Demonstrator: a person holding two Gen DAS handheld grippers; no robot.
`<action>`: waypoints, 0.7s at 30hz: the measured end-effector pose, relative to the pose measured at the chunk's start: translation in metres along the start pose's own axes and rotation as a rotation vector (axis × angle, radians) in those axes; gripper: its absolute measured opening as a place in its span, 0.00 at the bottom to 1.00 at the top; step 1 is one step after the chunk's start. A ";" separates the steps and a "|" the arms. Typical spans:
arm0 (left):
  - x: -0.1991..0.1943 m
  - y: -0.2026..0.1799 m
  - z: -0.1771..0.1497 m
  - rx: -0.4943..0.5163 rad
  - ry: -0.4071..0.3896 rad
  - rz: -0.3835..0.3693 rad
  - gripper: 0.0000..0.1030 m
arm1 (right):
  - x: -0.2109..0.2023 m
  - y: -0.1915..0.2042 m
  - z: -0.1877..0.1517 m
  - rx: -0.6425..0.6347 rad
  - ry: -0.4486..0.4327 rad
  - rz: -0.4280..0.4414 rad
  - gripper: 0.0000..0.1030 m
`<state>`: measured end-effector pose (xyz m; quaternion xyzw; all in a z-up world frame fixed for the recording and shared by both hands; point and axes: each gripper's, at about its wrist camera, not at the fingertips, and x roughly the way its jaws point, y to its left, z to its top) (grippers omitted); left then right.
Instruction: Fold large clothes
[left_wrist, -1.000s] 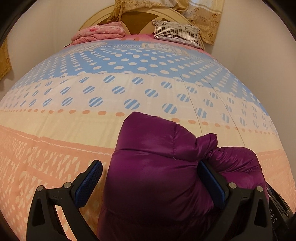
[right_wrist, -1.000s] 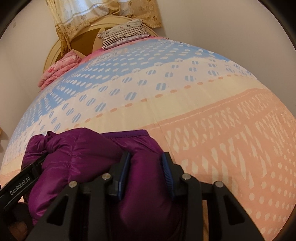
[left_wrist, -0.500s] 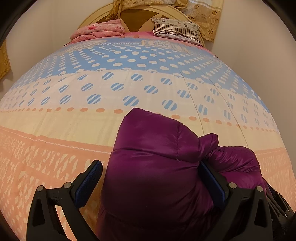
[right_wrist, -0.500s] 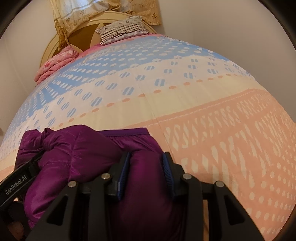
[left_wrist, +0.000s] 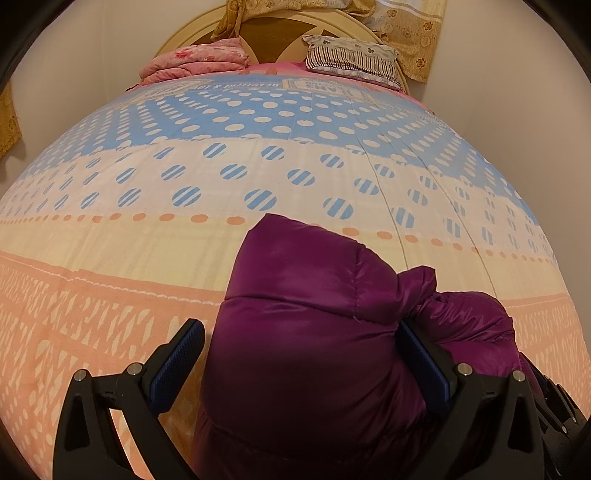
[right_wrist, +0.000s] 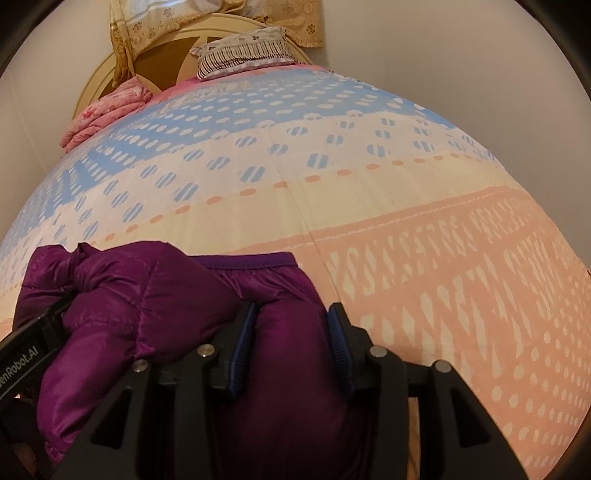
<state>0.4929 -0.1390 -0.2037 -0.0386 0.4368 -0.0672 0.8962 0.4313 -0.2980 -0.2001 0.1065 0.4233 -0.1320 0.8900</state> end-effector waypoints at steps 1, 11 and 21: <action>0.000 0.000 0.000 0.000 -0.001 -0.001 0.99 | 0.000 0.000 0.000 0.001 0.000 0.001 0.44; -0.057 0.046 0.005 -0.040 0.007 -0.144 0.99 | -0.043 -0.031 0.003 0.053 -0.007 0.130 0.76; -0.091 0.051 -0.071 0.087 -0.009 -0.263 0.99 | -0.069 -0.051 -0.055 0.047 -0.001 0.214 0.79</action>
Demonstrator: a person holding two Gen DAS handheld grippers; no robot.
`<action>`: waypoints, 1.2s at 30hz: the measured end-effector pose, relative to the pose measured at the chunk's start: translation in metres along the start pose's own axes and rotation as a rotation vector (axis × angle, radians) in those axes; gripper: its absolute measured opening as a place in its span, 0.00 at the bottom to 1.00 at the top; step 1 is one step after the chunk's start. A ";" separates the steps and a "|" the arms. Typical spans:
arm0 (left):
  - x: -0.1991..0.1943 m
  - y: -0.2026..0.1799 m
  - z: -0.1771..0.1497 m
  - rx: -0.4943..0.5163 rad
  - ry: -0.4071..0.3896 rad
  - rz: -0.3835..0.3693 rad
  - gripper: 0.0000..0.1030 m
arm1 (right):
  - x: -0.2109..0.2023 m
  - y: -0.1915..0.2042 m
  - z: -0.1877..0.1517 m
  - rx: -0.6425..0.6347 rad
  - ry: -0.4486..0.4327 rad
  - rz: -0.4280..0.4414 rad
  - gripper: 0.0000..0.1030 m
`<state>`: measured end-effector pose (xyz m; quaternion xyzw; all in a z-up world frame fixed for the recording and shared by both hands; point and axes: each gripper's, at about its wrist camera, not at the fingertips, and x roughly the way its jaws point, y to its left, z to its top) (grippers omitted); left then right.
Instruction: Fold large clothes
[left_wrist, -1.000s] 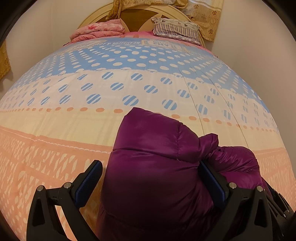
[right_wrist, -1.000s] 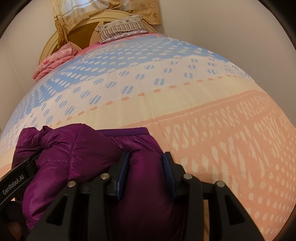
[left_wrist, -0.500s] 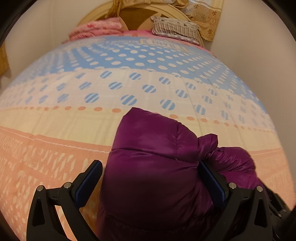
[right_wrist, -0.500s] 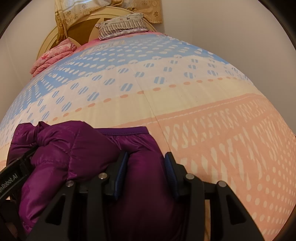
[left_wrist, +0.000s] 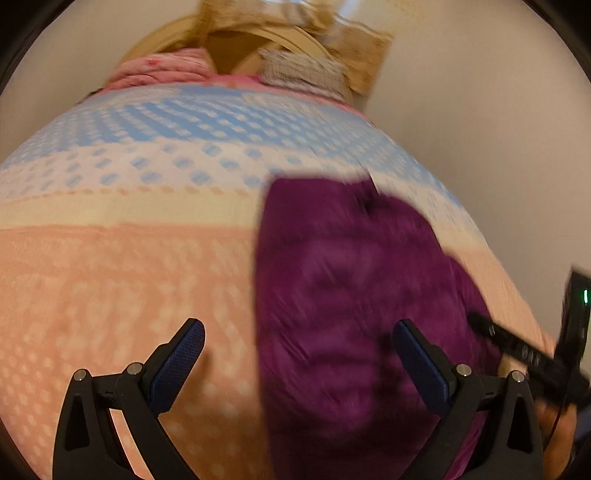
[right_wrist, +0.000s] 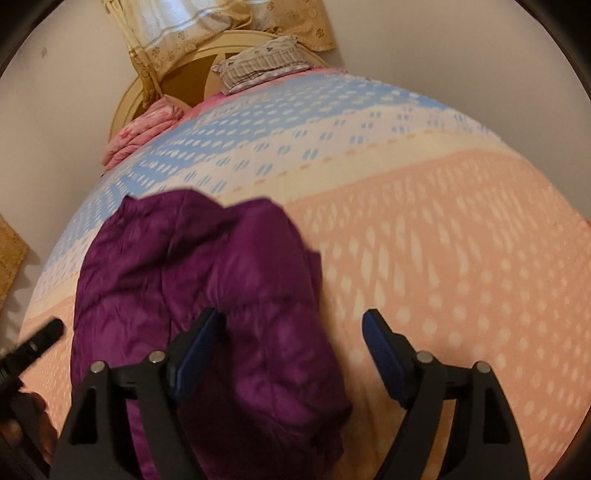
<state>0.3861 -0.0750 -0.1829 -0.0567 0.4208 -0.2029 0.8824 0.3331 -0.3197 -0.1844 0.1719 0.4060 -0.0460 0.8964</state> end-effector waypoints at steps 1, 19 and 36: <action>0.005 -0.002 -0.006 0.016 0.010 0.003 0.99 | 0.002 -0.002 -0.002 0.009 0.007 0.016 0.79; 0.019 -0.020 -0.016 0.056 -0.018 -0.040 0.80 | 0.012 0.015 -0.017 -0.084 0.010 0.113 0.50; -0.077 -0.044 -0.017 0.190 -0.184 0.067 0.30 | -0.041 0.053 -0.023 -0.132 -0.106 0.242 0.22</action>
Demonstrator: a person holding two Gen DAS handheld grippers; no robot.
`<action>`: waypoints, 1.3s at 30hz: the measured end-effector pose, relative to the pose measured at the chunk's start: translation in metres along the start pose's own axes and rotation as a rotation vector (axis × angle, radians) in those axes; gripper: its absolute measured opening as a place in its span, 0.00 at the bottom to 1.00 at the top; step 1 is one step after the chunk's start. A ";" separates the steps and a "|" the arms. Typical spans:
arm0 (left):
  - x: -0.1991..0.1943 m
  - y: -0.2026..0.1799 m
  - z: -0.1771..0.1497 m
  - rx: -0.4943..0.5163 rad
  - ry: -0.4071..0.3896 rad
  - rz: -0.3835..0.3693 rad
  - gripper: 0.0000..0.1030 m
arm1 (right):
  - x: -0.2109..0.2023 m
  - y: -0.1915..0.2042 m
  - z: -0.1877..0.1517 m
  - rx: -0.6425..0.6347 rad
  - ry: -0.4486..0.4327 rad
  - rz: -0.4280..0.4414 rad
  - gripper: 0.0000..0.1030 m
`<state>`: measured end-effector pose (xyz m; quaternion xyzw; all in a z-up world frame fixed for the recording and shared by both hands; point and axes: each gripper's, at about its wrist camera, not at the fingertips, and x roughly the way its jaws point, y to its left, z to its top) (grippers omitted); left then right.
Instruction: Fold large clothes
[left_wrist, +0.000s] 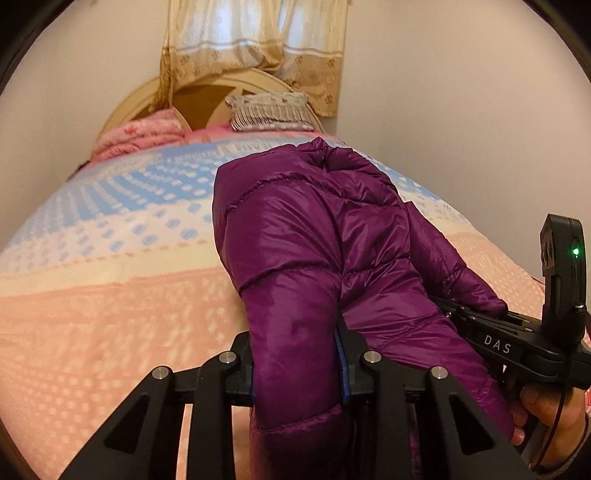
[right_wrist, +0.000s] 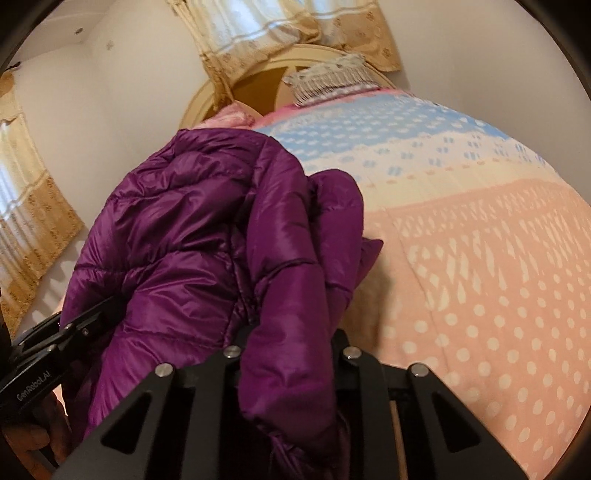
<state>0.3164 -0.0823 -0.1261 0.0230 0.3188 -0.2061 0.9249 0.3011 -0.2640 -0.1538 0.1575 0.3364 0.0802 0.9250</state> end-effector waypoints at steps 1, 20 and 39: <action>-0.004 0.002 0.001 -0.003 -0.005 0.004 0.30 | 0.001 0.004 0.002 -0.005 -0.003 0.008 0.22; -0.070 0.070 -0.016 -0.092 -0.063 0.115 0.30 | 0.017 0.083 0.000 -0.159 0.020 0.128 0.22; -0.100 0.117 -0.044 -0.156 -0.061 0.189 0.30 | 0.049 0.134 -0.006 -0.253 0.084 0.199 0.22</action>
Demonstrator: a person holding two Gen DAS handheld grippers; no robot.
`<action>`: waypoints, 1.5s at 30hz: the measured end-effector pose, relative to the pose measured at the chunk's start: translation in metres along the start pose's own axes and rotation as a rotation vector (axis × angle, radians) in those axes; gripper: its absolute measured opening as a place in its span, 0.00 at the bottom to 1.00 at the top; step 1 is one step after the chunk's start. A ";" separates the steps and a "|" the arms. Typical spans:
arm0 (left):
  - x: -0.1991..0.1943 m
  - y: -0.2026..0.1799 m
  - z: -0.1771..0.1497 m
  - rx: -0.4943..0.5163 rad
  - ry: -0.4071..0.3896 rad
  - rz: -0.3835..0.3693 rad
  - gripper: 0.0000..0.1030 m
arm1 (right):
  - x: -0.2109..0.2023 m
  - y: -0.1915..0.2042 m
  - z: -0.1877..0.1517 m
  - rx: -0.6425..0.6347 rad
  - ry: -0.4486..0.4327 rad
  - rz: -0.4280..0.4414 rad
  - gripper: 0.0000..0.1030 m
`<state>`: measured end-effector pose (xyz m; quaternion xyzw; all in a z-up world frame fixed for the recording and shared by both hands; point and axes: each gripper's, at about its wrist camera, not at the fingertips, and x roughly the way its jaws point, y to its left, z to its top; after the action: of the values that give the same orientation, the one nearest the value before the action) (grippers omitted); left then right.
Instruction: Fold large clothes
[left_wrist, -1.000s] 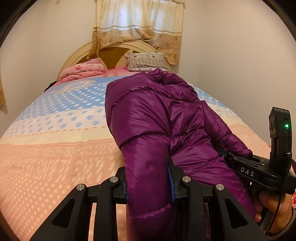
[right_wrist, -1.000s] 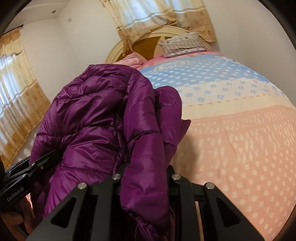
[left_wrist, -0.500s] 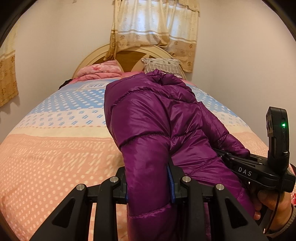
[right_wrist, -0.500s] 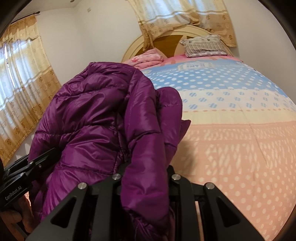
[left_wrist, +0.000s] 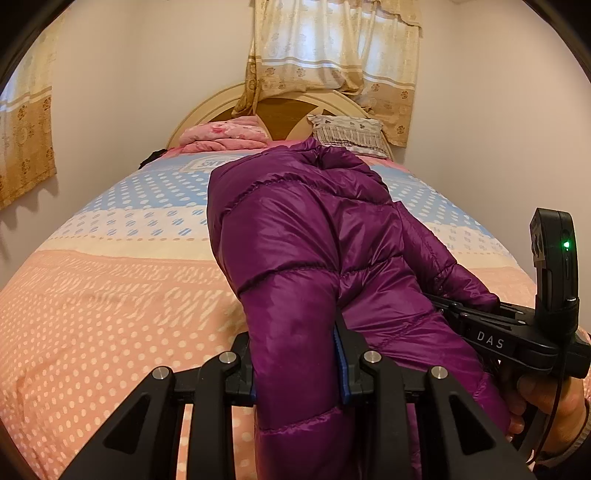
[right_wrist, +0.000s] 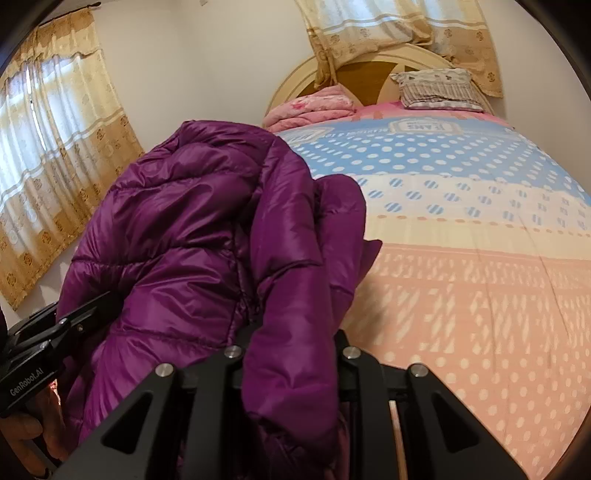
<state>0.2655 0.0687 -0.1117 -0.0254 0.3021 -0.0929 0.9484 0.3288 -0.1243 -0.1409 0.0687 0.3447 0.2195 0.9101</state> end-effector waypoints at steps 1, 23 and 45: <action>-0.002 0.002 -0.003 -0.004 0.001 0.003 0.30 | 0.002 0.002 0.000 -0.004 0.002 0.003 0.22; 0.007 0.048 -0.029 -0.080 0.064 0.073 0.30 | 0.048 0.023 -0.004 -0.038 0.109 0.064 0.22; 0.035 0.065 -0.049 -0.113 0.118 0.114 0.60 | 0.066 0.018 -0.010 -0.009 0.147 0.046 0.27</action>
<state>0.2754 0.1262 -0.1780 -0.0564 0.3629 -0.0230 0.9298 0.3598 -0.0786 -0.1829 0.0564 0.4079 0.2463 0.8774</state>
